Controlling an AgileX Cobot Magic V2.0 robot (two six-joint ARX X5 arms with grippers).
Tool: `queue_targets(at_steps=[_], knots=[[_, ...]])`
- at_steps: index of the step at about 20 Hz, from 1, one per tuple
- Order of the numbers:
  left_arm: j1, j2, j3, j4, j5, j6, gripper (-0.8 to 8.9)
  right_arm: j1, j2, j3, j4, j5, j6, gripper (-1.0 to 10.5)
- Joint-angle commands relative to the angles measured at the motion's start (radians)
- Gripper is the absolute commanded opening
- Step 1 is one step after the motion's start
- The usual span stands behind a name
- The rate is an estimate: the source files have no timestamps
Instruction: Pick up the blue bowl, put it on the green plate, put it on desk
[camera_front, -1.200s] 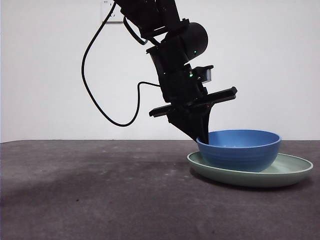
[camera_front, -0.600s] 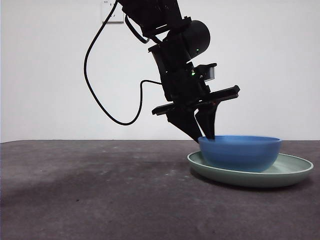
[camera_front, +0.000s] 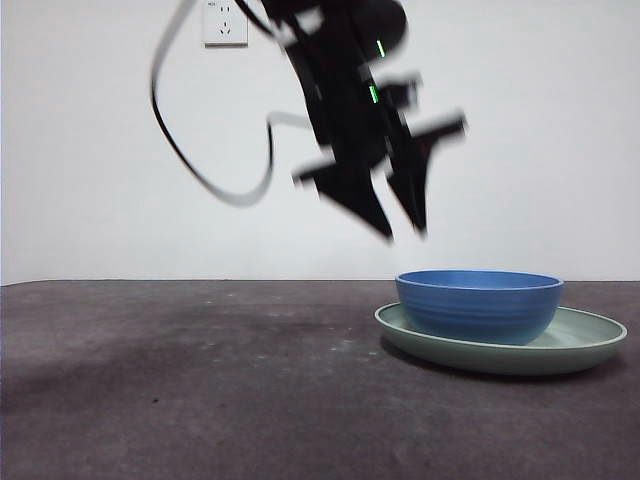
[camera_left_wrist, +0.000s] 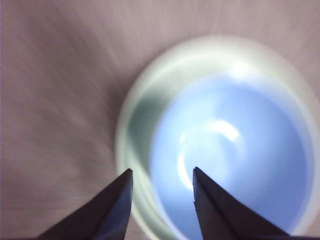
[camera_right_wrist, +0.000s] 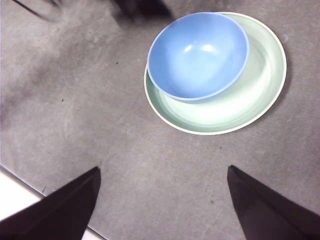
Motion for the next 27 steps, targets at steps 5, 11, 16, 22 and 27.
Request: queue_targets(at_steps=[5,11,16,22,27], knots=[[0.069,-0.247,0.031,-0.056,0.008,-0.040,2.24,0.003,0.003,0.018,0.005,0.002,0.010,4.1],[0.147,-0.484,-0.145,-0.096,0.023,-0.021,2.23,0.003,0.003,0.018,0.005,0.002,0.010,4.1],[0.179,-0.738,-0.492,-0.018,0.111,0.006,2.23,0.003,0.003,0.018,0.005,0.002,0.010,4.1],[0.179,-1.024,-0.861,0.135,0.261,0.006,2.22,0.003,0.003,0.018,0.003,0.002,0.010,4.1],[0.175,-1.160,-1.025,0.145,0.374,0.007,2.21,0.003,0.003,0.018,0.002,0.002,0.010,4.1]])
